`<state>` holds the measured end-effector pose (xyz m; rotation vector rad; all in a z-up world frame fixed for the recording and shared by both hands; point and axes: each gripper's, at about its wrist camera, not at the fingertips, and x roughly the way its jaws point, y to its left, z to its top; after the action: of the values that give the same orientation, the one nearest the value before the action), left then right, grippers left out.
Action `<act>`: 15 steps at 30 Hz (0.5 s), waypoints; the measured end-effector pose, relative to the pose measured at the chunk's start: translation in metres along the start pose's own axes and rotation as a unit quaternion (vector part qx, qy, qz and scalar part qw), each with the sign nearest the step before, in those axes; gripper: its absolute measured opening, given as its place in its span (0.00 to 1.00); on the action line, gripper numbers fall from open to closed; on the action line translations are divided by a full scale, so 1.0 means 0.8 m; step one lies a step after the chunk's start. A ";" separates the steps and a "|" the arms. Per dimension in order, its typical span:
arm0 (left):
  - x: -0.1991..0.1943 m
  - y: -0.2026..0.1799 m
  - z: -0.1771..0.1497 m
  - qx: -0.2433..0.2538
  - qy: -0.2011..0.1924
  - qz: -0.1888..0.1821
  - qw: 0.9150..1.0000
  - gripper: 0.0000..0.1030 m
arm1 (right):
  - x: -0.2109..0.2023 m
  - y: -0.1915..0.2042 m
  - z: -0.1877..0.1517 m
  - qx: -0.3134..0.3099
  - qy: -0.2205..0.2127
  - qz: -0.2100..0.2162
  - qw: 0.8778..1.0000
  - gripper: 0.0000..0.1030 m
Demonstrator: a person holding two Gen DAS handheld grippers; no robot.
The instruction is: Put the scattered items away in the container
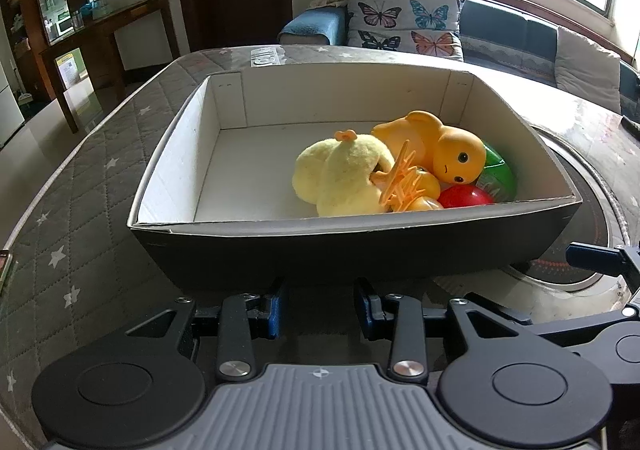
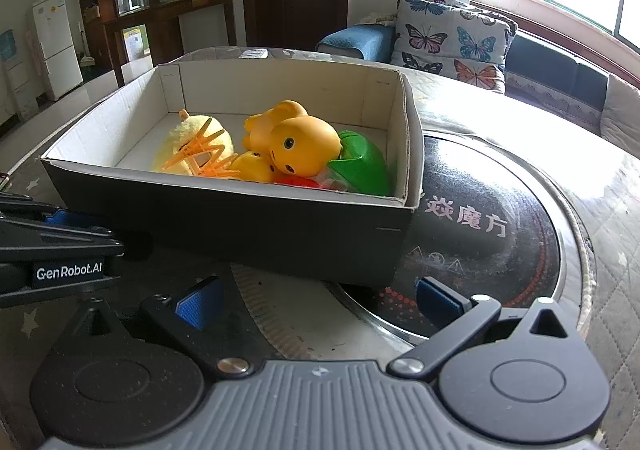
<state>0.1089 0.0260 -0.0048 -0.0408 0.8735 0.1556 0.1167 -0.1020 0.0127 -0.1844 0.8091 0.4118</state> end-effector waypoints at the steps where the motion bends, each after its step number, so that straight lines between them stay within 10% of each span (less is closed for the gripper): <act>1: 0.001 0.000 0.000 0.000 0.001 0.000 1.000 0.37 | 0.001 0.000 0.000 0.000 0.000 0.000 1.000 1.00; 15: 0.005 0.001 0.001 -0.005 0.007 -0.005 1.000 0.37 | 0.004 0.002 0.002 -0.003 0.005 0.000 1.000 1.00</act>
<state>0.1119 0.0276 -0.0073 -0.0562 0.8872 0.1498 0.1192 -0.0994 0.0113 -0.1917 0.8182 0.4133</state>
